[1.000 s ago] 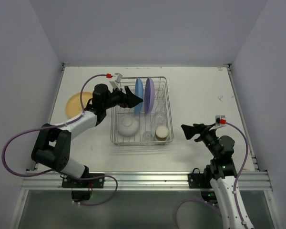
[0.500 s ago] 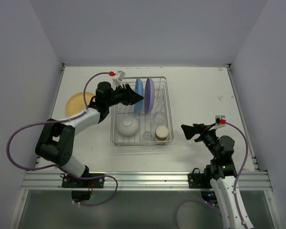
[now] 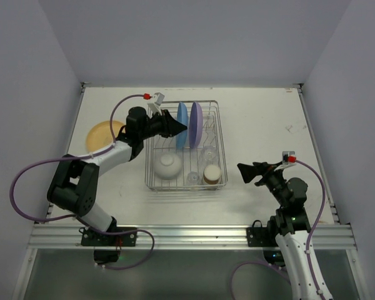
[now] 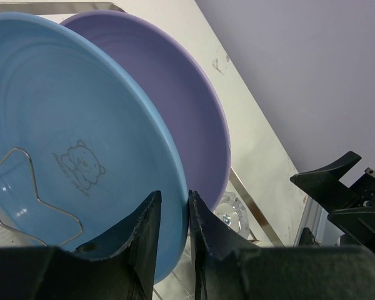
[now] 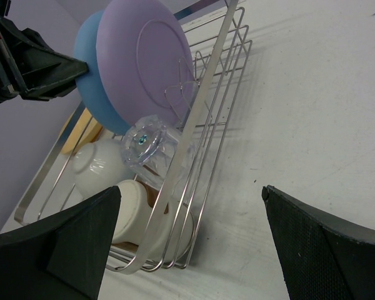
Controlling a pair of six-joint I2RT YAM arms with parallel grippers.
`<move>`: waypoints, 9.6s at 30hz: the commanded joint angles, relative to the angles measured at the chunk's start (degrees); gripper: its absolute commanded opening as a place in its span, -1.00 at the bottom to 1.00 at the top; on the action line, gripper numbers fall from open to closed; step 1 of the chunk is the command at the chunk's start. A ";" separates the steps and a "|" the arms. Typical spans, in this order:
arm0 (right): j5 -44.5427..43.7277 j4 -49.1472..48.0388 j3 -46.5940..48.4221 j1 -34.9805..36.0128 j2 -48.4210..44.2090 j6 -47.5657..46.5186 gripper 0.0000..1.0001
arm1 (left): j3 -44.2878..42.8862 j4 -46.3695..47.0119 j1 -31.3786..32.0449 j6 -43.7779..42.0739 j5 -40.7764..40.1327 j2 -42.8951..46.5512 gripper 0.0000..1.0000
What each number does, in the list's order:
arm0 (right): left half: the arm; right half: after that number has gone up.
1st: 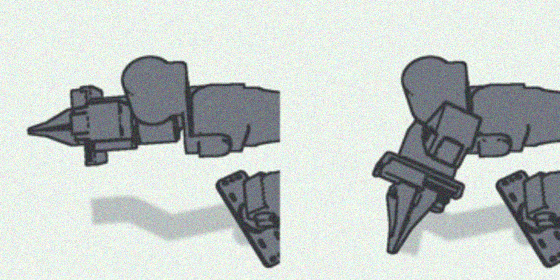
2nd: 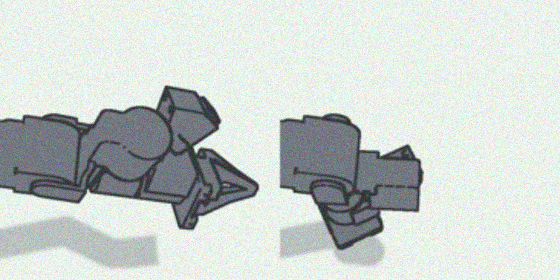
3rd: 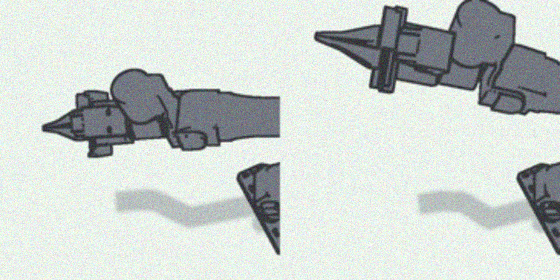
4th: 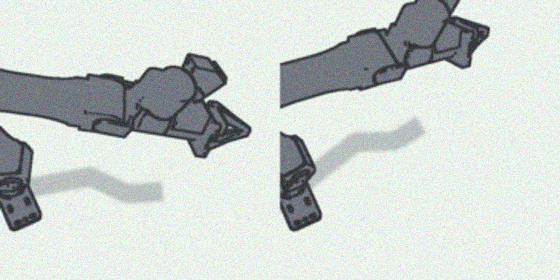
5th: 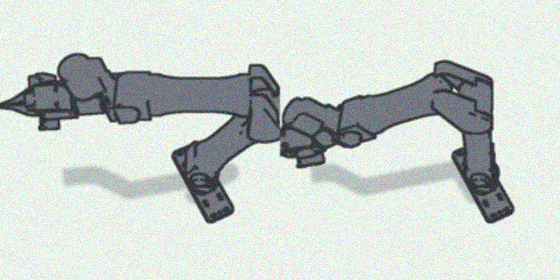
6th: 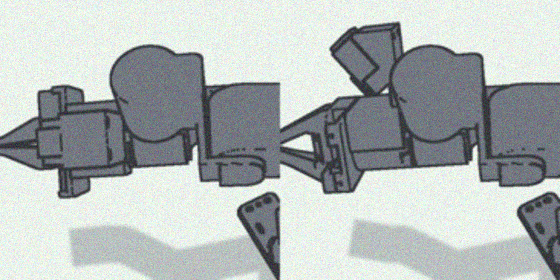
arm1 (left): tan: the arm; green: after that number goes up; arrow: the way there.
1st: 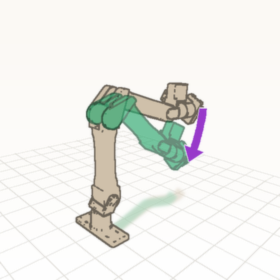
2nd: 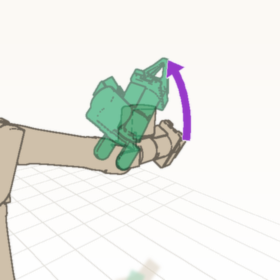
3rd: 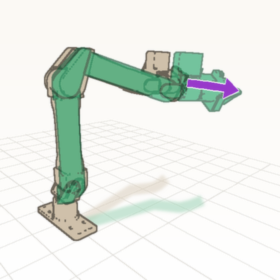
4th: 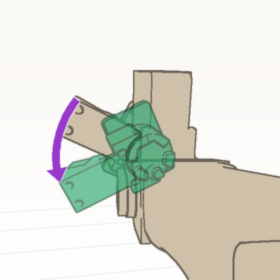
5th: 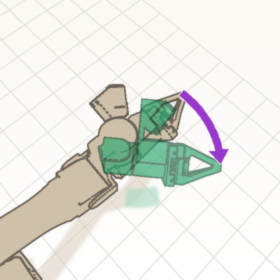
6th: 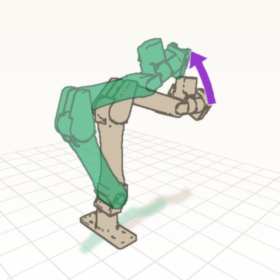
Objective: Unload the mixed dishes from the dish rack
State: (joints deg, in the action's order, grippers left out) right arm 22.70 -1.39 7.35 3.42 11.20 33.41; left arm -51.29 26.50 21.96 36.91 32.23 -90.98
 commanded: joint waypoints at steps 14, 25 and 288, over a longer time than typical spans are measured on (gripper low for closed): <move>1.21 -2.83 0.29 -0.08 0.31 -0.19 0.98 | -1.80 1.98 0.54 -1.31 -0.94 3.62 -1.00; 1.38 -2.83 0.29 0.01 0.40 -0.27 0.98 | -3.90 1.10 0.46 -0.43 0.99 6.07 -1.00; 0.15 -2.39 1.17 -0.08 2.95 0.34 0.98 | -16.30 -11.04 10.48 -8.17 -8.15 -3.77 -1.00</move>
State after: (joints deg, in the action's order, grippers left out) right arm 22.04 -1.34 7.38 3.42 13.82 33.87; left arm -65.39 13.21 32.10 30.28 23.97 -95.98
